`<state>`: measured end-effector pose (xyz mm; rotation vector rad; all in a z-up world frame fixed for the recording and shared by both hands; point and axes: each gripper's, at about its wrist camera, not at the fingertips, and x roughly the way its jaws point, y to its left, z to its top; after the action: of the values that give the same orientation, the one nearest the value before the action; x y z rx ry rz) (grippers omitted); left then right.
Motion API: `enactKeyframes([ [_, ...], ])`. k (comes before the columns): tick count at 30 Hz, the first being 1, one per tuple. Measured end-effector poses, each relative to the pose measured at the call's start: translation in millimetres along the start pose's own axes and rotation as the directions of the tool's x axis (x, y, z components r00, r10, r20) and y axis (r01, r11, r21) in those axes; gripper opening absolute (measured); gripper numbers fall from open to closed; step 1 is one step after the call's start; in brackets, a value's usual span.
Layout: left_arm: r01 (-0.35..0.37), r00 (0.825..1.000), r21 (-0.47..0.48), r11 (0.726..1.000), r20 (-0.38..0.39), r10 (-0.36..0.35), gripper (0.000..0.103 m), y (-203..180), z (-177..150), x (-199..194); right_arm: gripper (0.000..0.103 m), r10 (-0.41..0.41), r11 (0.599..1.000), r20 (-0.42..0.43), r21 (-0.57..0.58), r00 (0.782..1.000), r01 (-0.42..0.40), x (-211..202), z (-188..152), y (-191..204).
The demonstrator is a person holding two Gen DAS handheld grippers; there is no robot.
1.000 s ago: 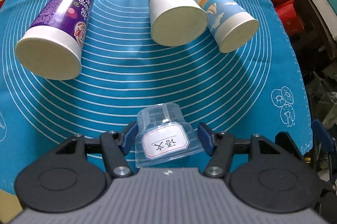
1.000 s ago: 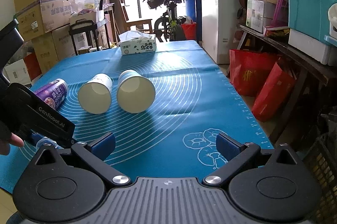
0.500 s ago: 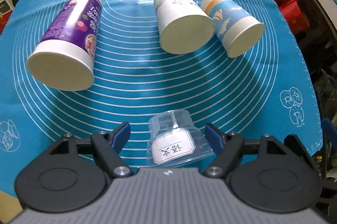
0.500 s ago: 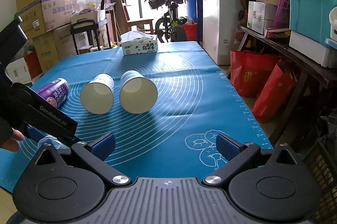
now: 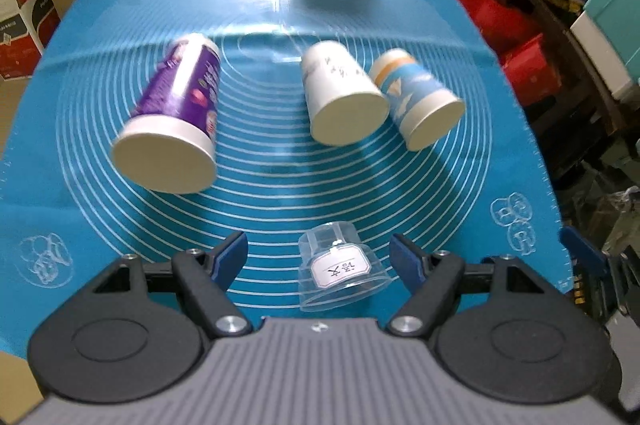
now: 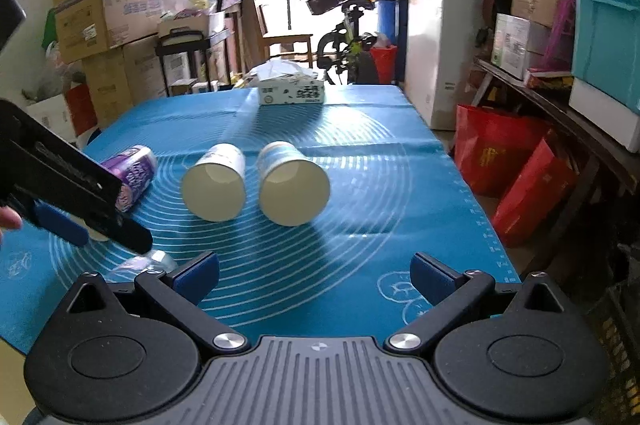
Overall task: Flip cup upside down
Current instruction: 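Lift the clear cup with the left gripper and rotate it mouth-down, then grasp the clear cup with the right gripper while the left gripper releases it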
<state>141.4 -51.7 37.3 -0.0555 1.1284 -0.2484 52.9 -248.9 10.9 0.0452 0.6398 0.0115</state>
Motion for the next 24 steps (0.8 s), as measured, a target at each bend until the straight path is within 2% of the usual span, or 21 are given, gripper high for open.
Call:
enactKeyframes([
  [4,0.009,0.999,-0.007,1.0,0.036,-0.009,0.078,18,-3,-22,0.103,0.057,0.998,-0.074,-0.026,0.996,-0.059,5,27,10],
  [8,-0.029,0.996,-0.009,1.0,0.078,0.03,0.08,40,-10,-32,0.103,0.13,0.99,-0.191,-0.032,0.973,-0.139,19,55,24],
  [11,-0.07,0.994,-0.016,0.997,0.088,0.072,0.08,63,-15,-32,0.103,0.181,0.98,-0.283,-0.034,0.942,-0.199,34,72,41],
  [13,-0.068,0.995,-0.038,0.997,0.072,0.07,0.08,82,-17,-28,0.103,0.187,0.973,-0.339,-0.066,0.922,-0.221,45,78,57],
  [17,-0.059,0.997,-0.106,0.993,0.043,0.064,0.08,117,-21,-15,0.099,0.159,0.964,-0.459,-0.121,0.874,-0.239,70,84,88],
  [21,-0.067,0.997,-0.14,0.988,0.021,0.071,0.08,141,-27,-4,0.09,0.1,0.952,-0.575,-0.181,0.812,-0.245,96,80,117],
  [24,-0.063,0.998,-0.147,0.987,0.014,0.066,0.08,150,-31,1,0.087,0.059,0.943,-0.628,-0.221,0.776,-0.25,108,73,134],
])
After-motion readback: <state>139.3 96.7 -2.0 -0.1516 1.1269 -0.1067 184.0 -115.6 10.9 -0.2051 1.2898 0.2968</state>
